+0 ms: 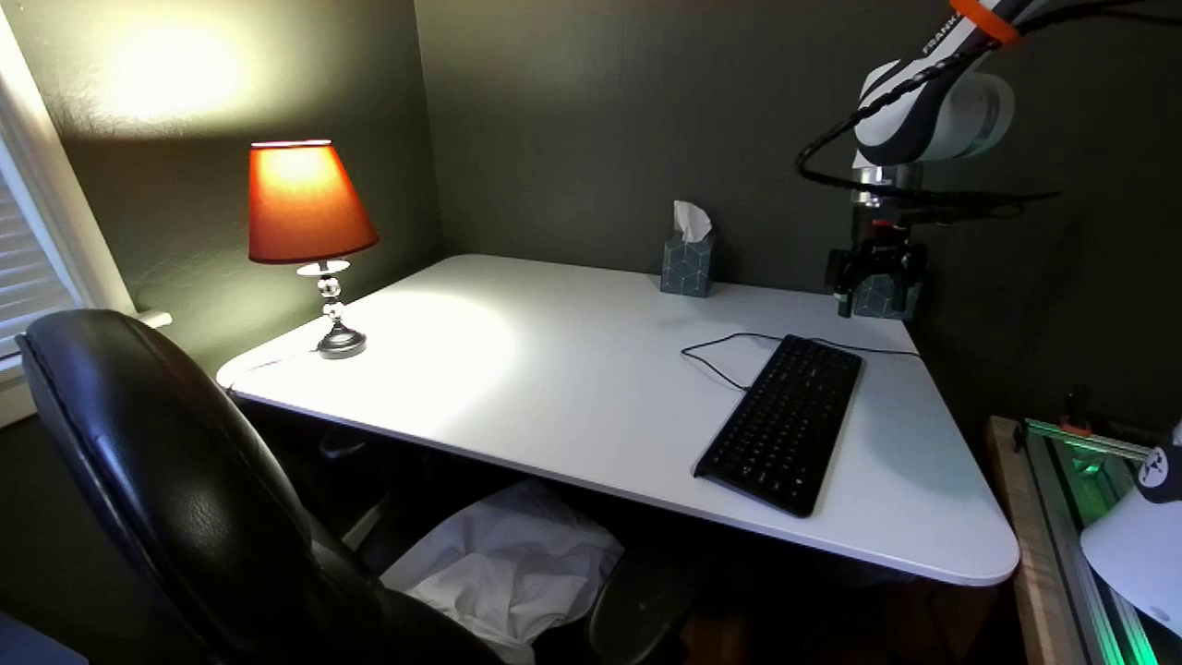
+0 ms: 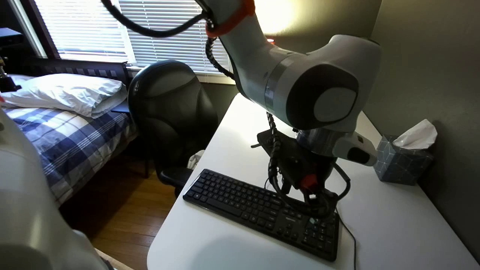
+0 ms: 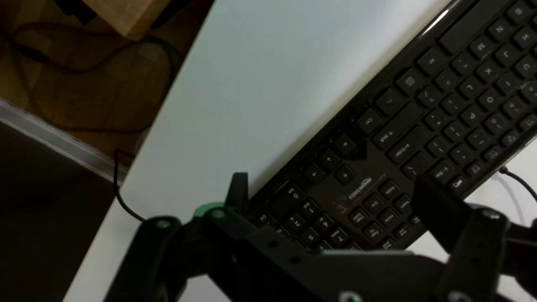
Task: Press a button on the keyboard
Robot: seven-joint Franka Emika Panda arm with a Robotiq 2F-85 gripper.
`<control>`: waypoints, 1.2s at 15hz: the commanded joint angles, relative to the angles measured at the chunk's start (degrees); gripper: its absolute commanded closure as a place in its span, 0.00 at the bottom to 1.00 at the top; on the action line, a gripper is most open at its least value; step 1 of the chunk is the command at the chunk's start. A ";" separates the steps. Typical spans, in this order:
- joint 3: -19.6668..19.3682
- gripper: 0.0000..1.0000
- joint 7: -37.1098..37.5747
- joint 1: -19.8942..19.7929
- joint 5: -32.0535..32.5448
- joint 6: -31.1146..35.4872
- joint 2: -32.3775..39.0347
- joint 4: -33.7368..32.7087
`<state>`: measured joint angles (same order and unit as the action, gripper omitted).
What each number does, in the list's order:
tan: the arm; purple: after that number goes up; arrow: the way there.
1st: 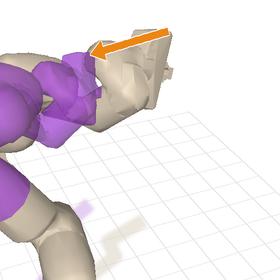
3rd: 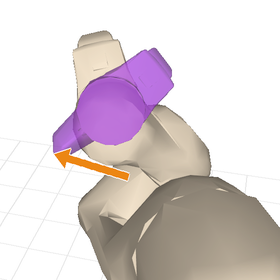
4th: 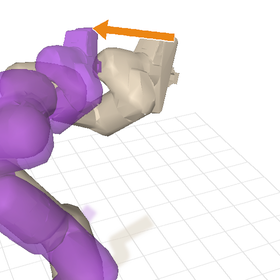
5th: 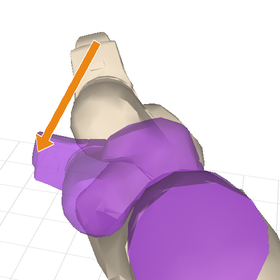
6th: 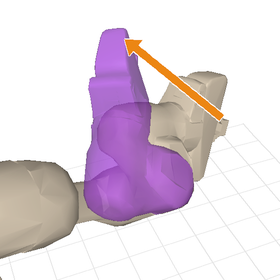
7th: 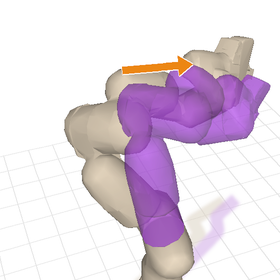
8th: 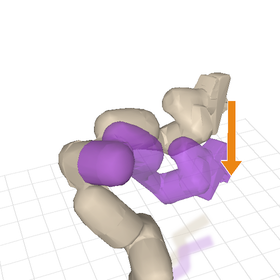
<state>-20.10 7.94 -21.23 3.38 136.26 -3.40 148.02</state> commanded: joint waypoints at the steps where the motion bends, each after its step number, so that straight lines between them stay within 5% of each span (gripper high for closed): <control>1: 0.32 0.00 0.51 -0.52 5.04 2.36 -7.42 5.60; 15: 4.75 0.00 0.08 -3.32 12.28 2.85 -23.45 12.65; 18: 4.97 0.00 -0.41 -2.71 10.28 1.57 -20.73 9.70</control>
<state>-15.85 7.85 -23.29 14.11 137.96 -24.17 157.80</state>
